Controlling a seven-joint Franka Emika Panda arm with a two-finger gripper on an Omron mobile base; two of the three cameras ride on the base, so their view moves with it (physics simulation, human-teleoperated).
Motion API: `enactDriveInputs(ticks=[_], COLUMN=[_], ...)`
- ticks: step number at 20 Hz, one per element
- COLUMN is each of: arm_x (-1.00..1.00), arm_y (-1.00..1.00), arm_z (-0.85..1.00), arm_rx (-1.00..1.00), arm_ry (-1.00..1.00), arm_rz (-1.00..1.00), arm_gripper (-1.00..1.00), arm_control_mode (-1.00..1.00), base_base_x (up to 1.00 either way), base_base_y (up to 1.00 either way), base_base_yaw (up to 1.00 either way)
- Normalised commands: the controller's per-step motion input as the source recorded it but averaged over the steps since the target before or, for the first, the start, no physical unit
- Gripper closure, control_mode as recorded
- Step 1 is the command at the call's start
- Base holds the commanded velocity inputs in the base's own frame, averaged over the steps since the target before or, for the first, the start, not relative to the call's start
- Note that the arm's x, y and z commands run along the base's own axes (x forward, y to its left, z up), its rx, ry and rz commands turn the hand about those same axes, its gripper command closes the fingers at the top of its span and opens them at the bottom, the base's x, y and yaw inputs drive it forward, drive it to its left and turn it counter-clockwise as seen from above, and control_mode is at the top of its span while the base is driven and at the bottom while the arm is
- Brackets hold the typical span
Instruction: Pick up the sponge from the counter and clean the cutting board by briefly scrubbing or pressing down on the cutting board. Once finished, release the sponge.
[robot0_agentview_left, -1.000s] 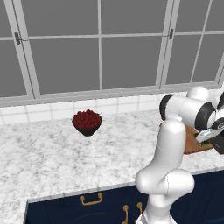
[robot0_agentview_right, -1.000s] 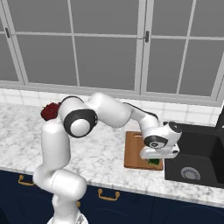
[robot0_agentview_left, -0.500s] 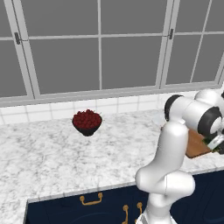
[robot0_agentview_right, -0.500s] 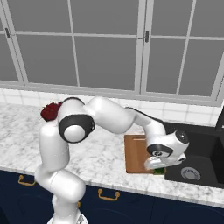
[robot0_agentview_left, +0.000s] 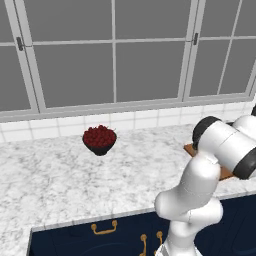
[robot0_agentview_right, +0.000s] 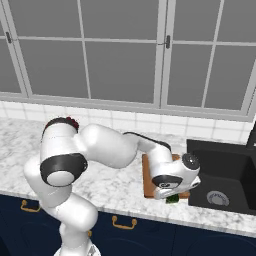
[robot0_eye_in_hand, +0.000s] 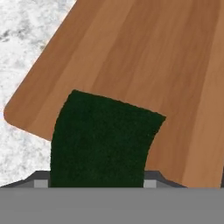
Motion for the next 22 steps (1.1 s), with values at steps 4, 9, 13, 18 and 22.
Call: enactDriveInputs(ticks=[4,9,13,18,22], arm_x=[0.00,0.00,0.03,0.47,0.89], arm_y=[1.00,1.00,0.90,0.81,0.82], arm_z=[0.00,0.00,0.54,0.98,0.45], arm_rx=[-0.23,-0.17,-0.08,0.05,0.14], arm_ry=[0.00,0.03,0.02,0.12,0.19], arm_rz=[0.04,0.12,0.21,0.27,0.40], arm_gripper=[1.00,1.00,1.00,1.00,1.00], arm_control_mode=[-1.00,-1.00,-1.00,-1.00,-1.00], base_base_x=[0.00,0.00,0.00,0.00,0.00], base_base_y=[0.00,0.00,0.00,0.00,0.00], base_base_yaw=[0.00,0.00,0.00,0.00,0.00])
